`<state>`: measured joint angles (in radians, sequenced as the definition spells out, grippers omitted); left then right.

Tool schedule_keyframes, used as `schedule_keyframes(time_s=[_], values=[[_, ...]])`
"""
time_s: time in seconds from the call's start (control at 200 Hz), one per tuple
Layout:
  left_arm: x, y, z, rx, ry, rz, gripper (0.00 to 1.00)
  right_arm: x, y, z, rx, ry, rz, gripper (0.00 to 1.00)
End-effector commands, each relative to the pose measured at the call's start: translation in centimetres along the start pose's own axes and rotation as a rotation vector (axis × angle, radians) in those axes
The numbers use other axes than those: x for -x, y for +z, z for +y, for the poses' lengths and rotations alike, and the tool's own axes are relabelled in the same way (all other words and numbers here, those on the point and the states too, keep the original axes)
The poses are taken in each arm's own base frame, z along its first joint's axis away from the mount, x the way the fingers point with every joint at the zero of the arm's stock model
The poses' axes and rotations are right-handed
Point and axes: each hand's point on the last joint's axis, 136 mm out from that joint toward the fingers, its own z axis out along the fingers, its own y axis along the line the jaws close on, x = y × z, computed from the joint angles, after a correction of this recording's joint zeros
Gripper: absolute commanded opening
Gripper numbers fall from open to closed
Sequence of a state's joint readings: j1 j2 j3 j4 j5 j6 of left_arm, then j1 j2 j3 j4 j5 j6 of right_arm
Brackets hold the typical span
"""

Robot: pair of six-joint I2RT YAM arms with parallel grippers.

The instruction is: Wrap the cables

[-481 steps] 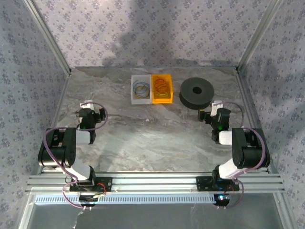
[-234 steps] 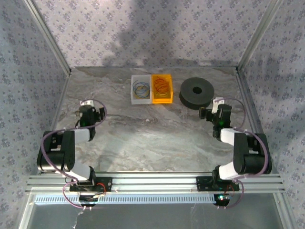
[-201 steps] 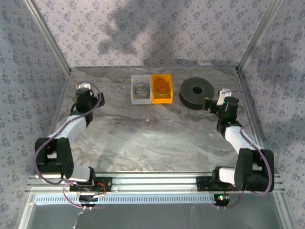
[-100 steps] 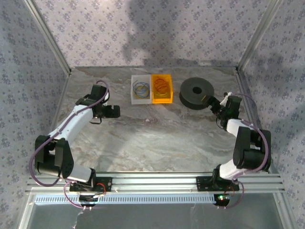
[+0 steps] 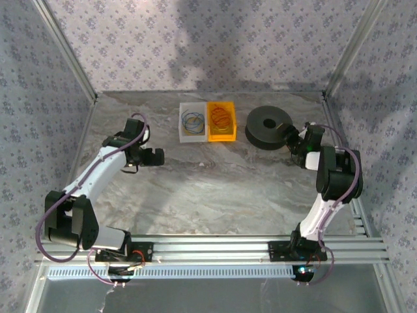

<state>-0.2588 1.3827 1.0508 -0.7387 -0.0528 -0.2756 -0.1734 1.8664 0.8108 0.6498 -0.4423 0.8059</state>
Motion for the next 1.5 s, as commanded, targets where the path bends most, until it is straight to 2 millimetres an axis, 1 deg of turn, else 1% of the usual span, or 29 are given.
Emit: schedule_keyframes(time_s=[0.0, 0.08, 0.145, 0.27, 0.315, 0.425, 0.465, 0.56, 0.62, 0.67, 0.745, 0.854, 0.959, 1.024, 1.154, 1.264, 1.304, 1.364, 1.419, 1.494], values=[[0.6, -1.4, -0.2, 0.003, -0.002, -0.022, 1.0, 1.1, 1.0, 1.0, 0.032, 0.015, -0.04, 0.74], [0.7, -1.5, -0.3, 0.003, 0.004, -0.024, 1.0, 1.3, 1.5, 0.7, 0.027, 0.028, -0.045, 0.68], [0.8, -1.6, -0.4, 0.004, 0.009, -0.027, 1.0, 1.3, 1.8, 0.6, 0.025, 0.036, -0.042, 0.6], [0.9, -1.6, -0.4, 0.007, 0.013, -0.029, 1.0, 1.2, 2.2, 0.3, 0.017, 0.046, -0.039, 0.5], [0.8, -1.7, -0.4, 0.007, 0.015, -0.029, 1.0, 1.2, 2.3, 0.2, 0.015, 0.049, -0.041, 0.44], [0.8, -1.7, -0.4, 0.011, 0.017, -0.031, 1.0, 1.4, 2.0, 0.3, 0.013, 0.046, -0.047, 0.27], [0.7, -1.7, -0.3, 0.011, 0.018, -0.029, 1.0, 1.4, 1.8, 0.4, 0.013, 0.043, -0.048, 0.23], [0.6, -1.7, -0.3, 0.013, 0.019, -0.032, 1.0, 1.7, 0.8, 0.9, 0.015, 0.03, -0.056, 0.11], [0.6, -1.7, -0.3, 0.01, 0.019, -0.035, 1.0, 2.0, -0.1, 1.3, 0.013, 0.016, -0.064, 0.06], [0.6, -1.8, -0.3, 0.008, 0.019, -0.04, 1.0, 2.1, -1.1, 1.7, 0.009, 0.001, -0.066, 0.0], [0.6, -1.9, -0.3, 0.006, 0.018, -0.043, 1.0, 2.0, -2.6, 2.5, 0.012, -0.028, -0.063, 0.0], [0.5, -1.9, -0.4, 0.002, 0.017, -0.046, 1.0, 1.8, -5.4, 4.4, 0.033, -0.083, -0.055, 0.0], [0.5, -1.9, -0.4, 0.0, 0.018, -0.05, 1.0, 0.5, -8.2, 6.5, 0.057, -0.148, -0.016, 0.0], [0.4, -1.9, -0.4, -0.002, 0.019, -0.052, 1.0, -0.4, -10.4, 8.2, 0.08, -0.192, 0.007, 0.0], [0.4, -1.8, -0.5, -0.004, 0.022, -0.053, 1.0, -3.1, -14.9, 11.4, 0.138, -0.29, 0.057, 0.0], [0.4, -1.6, -0.7, -0.006, 0.027, -0.049, 1.0, -5.5, -18.1, 13.7, 0.208, -0.296, 0.097, 0.0], [0.5, -1.6, -0.7, -0.008, 0.029, -0.05, 1.0, -6.6, -18.8, 14.4, 0.238, -0.287, 0.122, 0.0], [0.5, -1.5, -0.9, -0.01, 0.033, -0.046, 1.0, -8.2, -19.4, 15.1, 0.273, -0.252, 0.164, 0.0], [0.4, -1.5, -1.0, -0.013, 0.035, -0.044, 1.0, -9.8, -19.4, 15.6, 0.308, -0.216, 0.204, 0.0], [0.5, -1.5, -1.0, -0.013, 0.038, -0.043, 1.0, -12.1, -18.9, 16.5, 0.356, -0.187, 0.254, 0.0]])
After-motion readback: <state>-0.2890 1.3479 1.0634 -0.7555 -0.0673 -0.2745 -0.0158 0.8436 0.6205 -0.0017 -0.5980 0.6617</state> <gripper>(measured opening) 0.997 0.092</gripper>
